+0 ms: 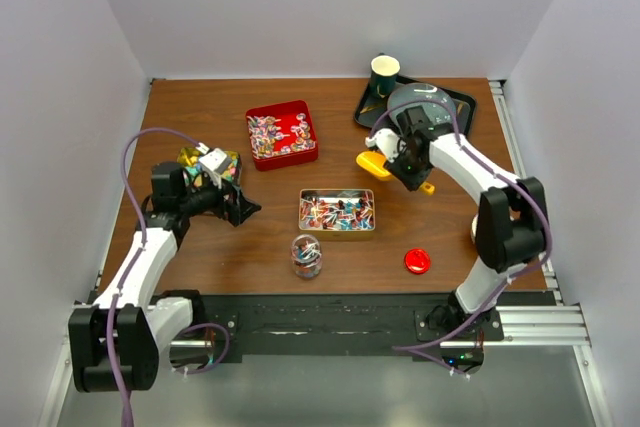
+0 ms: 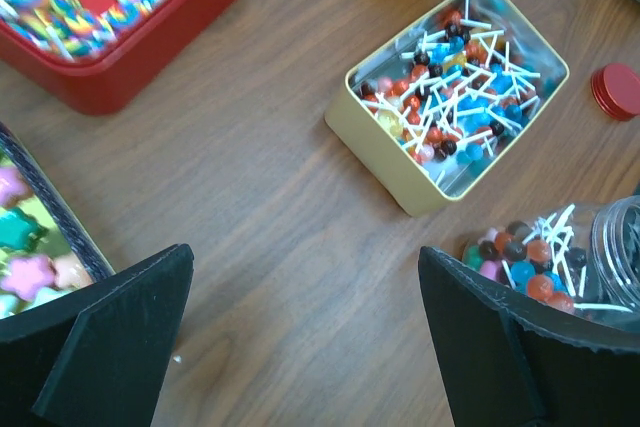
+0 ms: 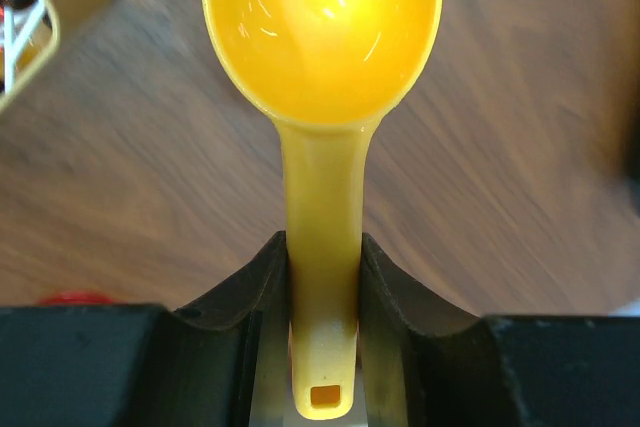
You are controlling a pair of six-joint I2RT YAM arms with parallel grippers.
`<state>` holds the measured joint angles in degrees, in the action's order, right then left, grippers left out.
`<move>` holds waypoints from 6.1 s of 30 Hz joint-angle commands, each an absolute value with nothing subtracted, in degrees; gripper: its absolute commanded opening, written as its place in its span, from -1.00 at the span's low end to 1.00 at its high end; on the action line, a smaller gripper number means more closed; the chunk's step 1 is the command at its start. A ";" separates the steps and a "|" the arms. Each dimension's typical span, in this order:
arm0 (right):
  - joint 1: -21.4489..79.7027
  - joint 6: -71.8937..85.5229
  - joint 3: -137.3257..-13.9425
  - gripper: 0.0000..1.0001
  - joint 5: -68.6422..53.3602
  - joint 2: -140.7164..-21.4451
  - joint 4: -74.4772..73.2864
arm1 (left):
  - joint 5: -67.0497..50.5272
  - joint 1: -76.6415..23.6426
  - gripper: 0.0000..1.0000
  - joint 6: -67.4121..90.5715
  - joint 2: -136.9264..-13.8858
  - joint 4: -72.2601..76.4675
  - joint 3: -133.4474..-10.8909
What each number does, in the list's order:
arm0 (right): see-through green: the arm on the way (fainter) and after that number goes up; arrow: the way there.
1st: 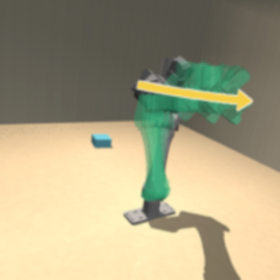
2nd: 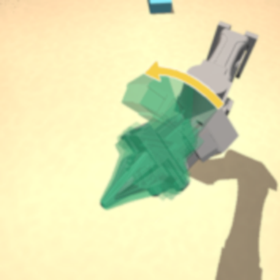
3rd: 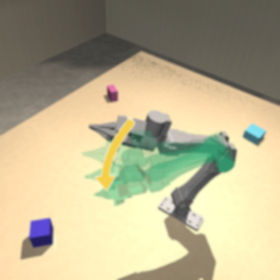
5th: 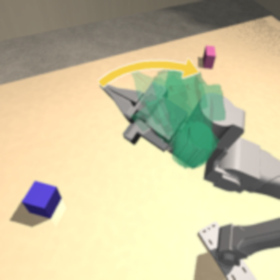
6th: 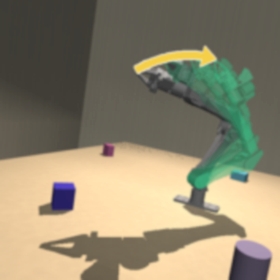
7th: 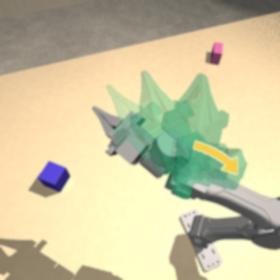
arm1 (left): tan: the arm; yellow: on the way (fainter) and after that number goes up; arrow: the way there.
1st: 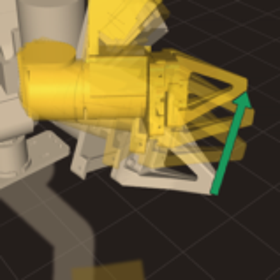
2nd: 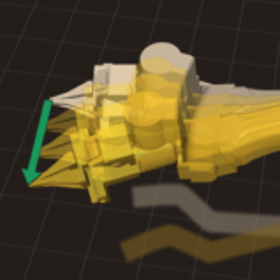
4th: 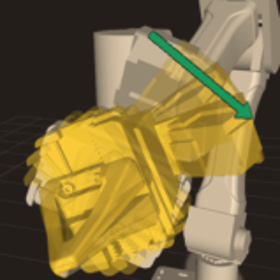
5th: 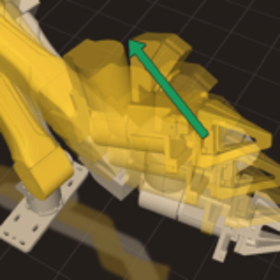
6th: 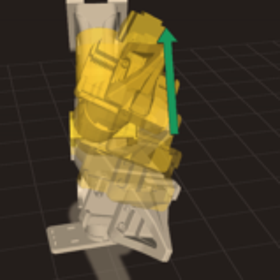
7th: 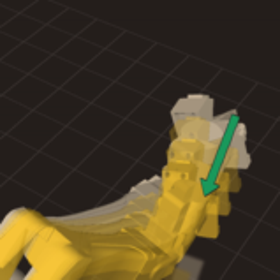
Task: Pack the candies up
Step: Place the spatula at the center of the board, then pick up the bottle lid at the center of the board, then close the bottle lid on the packing bottle.
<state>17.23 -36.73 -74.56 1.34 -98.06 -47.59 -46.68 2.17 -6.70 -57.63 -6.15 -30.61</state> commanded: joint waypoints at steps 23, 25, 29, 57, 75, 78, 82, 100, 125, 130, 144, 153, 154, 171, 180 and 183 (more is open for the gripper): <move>10.03 -37.35 -74.00 0.66 -11.76 -100.20 -37.96 | -49.05 -1.76 1.00 -14.16 -71.01 -3.87 -38.93; 7.83 -38.40 -76.46 0.68 -18.78 -97.83 -41.73 | -48.43 -1.67 1.00 -12.31 -72.32 -4.48 -40.94; 7.38 -58.80 -70.42 0.87 -28.55 -89.14 -49.04 | -48.17 -1.67 1.00 -13.53 -74.26 -5.71 -43.06; 17.49 -97.21 -47.11 0.97 -23.82 -78.92 -64.95 | -45.27 -1.85 1.00 -16.78 -84.90 -8.70 -52.47; 17.84 -98.44 -39.20 0.83 -19.60 -77.43 -52.39 | -44.03 -1.85 1.00 -17.40 -83.32 -8.52 -50.80; 18.19 -97.91 -39.63 0.72 -19.60 -78.57 -52.47 | -44.21 -1.85 1.00 -18.71 -83.23 -9.40 -50.54; 18.28 -97.21 -40.95 0.55 -19.42 -80.68 -53.70 | -44.82 -1.85 1.00 -21.88 -83.14 -11.95 -50.36; 17.84 -79.12 -52.97 0.11 -20.83 -79.45 -59.84 | -56.60 -4.13 0.96 -69.14 -86.66 -50.79 -54.49; 16.08 -51.86 -87.27 0.04 -18.63 -81.57 -71.19 | -61.20 -33.73 0.76 -42.22 -75.50 -6.23 -34.47; 16.08 -50.28 -86.76 0.04 -22.14 -78.14 -70.50 | -56.52 -39.19 0.75 -28.86 -77.25 15.01 -28.39; 16.00 -47.90 -80.68 0.04 -26.45 -73.04 -67.85 | -45.44 -46.32 0.79 -17.41 -95.44 49.03 -32.96; 16.17 -48.43 -79.19 0.04 -28.56 -73.03 -67.94 | -35.78 -47.90 0.87 -7.73 -96.95 66.96 -26.64; 16.69 -47.99 -79.71 0.04 -28.74 -73.47 -67.77 | -34.73 -47.99 0.87 -7.82 -95.46 68.10 -24.63; 33.47 -48.16 -83.93 0.04 -26.63 -78.04 -69.34 | -25.67 -53.70 0.85 -9.05 -90.88 74.35 -11.43; 38.93 -50.98 -83.85 0.04 -26.72 -79.72 -71.63 | -23.12 -54.40 0.82 -10.72 -98.43 83.14 -10.46; 40.25 -51.76 -82.97 0.04 -27.42 -79.63 -72.42 | -22.68 -55.46 0.81 -10.72 -103.43 90.33 -10.81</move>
<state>38.44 -50.06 -82.72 -26.39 -80.01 -70.65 -24.62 -54.22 -8.82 -98.78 72.95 -9.87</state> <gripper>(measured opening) 0.648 0.911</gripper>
